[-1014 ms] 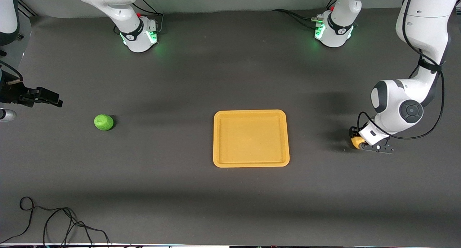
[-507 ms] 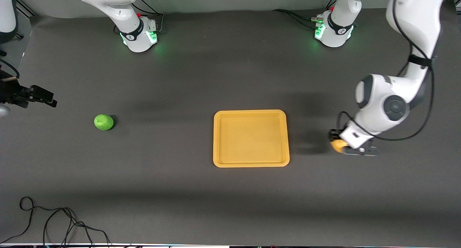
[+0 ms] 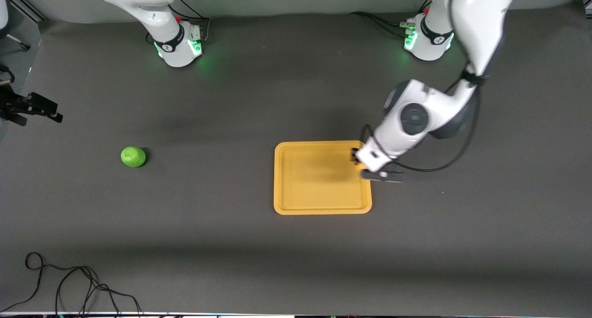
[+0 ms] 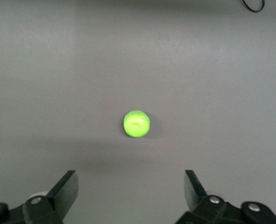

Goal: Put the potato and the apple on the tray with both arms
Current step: 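Carry the potato with the left gripper over the yellow tray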

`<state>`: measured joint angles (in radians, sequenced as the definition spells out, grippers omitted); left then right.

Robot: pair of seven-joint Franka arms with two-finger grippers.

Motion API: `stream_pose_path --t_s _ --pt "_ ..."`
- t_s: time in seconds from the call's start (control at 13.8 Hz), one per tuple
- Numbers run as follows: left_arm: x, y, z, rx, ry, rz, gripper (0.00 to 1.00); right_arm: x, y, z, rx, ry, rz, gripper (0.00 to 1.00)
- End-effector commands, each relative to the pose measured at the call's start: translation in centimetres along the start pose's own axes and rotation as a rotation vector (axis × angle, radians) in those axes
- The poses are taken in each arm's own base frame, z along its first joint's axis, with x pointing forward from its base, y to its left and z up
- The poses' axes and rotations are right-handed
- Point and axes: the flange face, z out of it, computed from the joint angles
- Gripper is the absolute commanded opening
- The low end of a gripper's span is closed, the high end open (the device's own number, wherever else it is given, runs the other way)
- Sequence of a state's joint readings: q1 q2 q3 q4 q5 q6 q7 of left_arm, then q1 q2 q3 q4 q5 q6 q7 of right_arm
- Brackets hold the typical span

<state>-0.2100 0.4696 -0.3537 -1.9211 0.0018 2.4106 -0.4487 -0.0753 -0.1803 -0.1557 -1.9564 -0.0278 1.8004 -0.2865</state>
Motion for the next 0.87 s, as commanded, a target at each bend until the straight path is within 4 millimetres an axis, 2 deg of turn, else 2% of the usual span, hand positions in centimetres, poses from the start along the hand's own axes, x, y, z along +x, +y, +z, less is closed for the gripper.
stream_pose_path --t_s 0.0,0.07,0.22,0.43,0.65,0.72,0.8 --pt "0.5 2.1 4.5 -0.033 0.015 -0.014 0.37 -2.2 -0.2 0.8 -0.013 0.019 -0.037 1.00" --pt "0.6 1.6 5.3 -0.027 0.007 -0.017 0.37 -2.2 -0.3 1.5 -0.011 0.012 -0.039 1.00" --pt "0.9 0.7 5.4 -0.004 0.006 -0.013 0.38 -2.1 -0.5 4.1 -0.012 0.015 -0.040 1.00" --pt "1.1 0.1 5.3 0.006 0.007 -0.021 0.38 -1.0 -0.5 9.4 -0.015 0.012 -0.041 1.00" --pt "1.1 -0.3 5.8 0.024 0.004 -0.016 0.40 -0.1 -0.5 16.0 -0.025 0.023 -0.042 1.00" --pt "1.1 -0.5 5.8 0.025 0.002 -0.019 0.52 0.0 -0.5 18.0 -0.028 0.024 -0.042 1.00" --pt "1.1 -0.6 5.8 0.029 -0.005 -0.017 0.87 0.0 -0.6 20.1 -0.033 0.030 -0.042 1.00"
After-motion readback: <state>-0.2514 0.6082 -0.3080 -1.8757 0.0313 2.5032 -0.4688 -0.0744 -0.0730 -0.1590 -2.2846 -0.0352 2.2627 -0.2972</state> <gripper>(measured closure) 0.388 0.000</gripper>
